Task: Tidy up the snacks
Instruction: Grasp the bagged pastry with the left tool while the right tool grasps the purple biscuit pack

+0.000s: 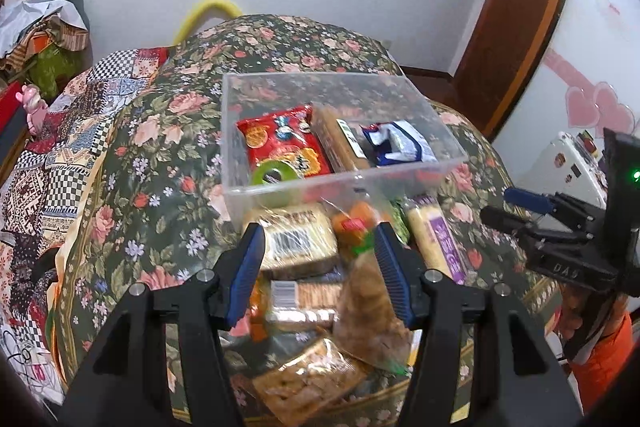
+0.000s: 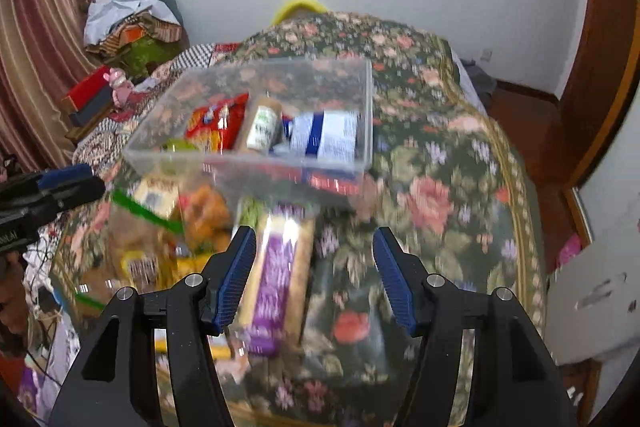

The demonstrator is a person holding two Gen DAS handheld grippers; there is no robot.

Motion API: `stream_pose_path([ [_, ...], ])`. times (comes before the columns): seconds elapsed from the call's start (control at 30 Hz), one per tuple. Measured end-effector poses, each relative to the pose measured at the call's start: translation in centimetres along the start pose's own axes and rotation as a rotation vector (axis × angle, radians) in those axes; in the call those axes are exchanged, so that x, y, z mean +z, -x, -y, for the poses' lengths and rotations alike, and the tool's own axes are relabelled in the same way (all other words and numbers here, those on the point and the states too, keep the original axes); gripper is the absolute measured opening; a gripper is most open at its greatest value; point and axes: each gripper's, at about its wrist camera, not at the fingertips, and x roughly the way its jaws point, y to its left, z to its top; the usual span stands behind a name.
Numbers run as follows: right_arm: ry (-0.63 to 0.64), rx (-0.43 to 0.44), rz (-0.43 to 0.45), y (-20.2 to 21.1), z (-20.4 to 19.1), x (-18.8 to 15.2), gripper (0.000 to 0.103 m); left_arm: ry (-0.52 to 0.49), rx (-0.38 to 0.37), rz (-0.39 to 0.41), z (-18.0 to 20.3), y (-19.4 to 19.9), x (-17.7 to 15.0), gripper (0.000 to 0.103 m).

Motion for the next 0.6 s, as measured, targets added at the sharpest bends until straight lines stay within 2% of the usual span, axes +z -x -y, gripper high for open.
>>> stream_pose_path([
  [0.2, -0.001, -0.010, -0.064, -1.6, -0.5, -2.5, 0.057, -0.001, -0.024, -0.027, 1.1, -0.7, -0.7, 0.057],
  [0.6, -0.003, 0.032, -0.100, -3.9, -1.9, -3.1, 0.057, -0.037, -0.067, -0.115, 3.6, -3.9, -3.2, 0.057],
])
